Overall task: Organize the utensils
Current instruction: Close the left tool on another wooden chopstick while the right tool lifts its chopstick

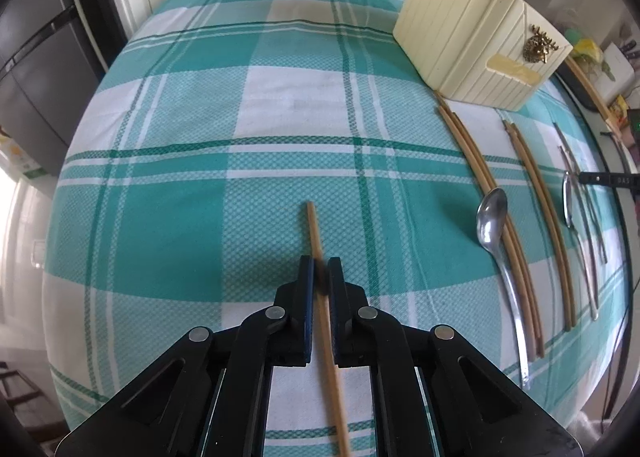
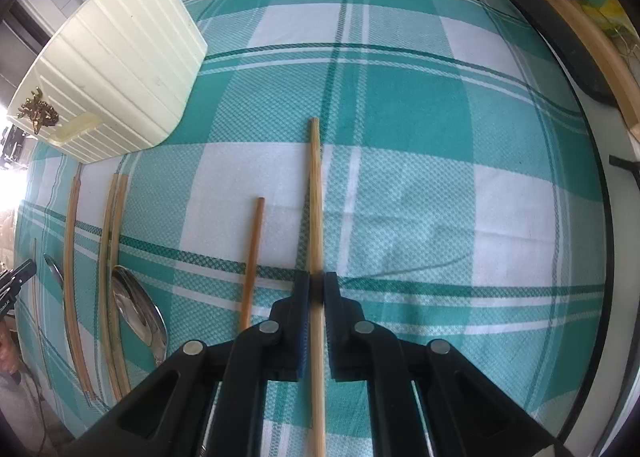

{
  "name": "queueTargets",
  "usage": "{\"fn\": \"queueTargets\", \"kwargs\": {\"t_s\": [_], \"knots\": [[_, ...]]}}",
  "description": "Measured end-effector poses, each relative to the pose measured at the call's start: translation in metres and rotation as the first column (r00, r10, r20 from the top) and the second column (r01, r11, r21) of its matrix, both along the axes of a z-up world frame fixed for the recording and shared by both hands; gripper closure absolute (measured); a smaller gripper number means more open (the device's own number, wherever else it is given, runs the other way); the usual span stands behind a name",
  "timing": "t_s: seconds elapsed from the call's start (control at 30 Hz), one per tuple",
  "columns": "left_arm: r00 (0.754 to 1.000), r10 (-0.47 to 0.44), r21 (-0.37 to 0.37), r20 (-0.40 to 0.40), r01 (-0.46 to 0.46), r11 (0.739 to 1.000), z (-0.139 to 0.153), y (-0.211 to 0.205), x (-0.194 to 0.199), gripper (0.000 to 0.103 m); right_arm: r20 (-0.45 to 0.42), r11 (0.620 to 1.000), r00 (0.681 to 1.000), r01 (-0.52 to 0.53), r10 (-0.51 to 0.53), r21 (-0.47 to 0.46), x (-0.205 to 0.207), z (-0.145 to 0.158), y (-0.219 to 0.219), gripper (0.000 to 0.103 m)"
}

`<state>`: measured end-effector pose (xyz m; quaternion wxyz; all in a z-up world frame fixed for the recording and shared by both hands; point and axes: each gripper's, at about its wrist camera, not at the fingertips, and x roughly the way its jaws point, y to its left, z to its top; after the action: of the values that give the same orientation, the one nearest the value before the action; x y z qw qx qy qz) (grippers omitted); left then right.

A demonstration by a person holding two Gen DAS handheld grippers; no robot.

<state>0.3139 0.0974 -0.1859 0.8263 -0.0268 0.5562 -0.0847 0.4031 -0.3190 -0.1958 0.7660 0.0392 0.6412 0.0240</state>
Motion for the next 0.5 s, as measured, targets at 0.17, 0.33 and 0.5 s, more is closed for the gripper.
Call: {"fn": "queueTargets", "kwargs": {"t_s": [0.17, 0.33, 0.5], "knots": [[0.999, -0.043, 0.013, -0.009, 0.043, 0.999, 0.003, -0.012, 0.006, 0.098, 0.028, 0.997, 0.999, 0.027, -0.029, 0.071, 0.008, 0.001, -0.006, 0.068], [0.998, -0.058, 0.062, -0.035, 0.06, 0.996, 0.003, -0.011, 0.013, 0.075, 0.076, 0.999, 0.996, 0.033, -0.036, 0.036, 0.047, -0.003, 0.003, 0.063], [0.995, -0.096, 0.112, -0.034, 0.099, 0.989, 0.001, -0.022, 0.015, 0.088, 0.099, 0.999, 0.994, 0.044, -0.044, -0.005, 0.079, -0.006, 0.007, 0.096]]}}
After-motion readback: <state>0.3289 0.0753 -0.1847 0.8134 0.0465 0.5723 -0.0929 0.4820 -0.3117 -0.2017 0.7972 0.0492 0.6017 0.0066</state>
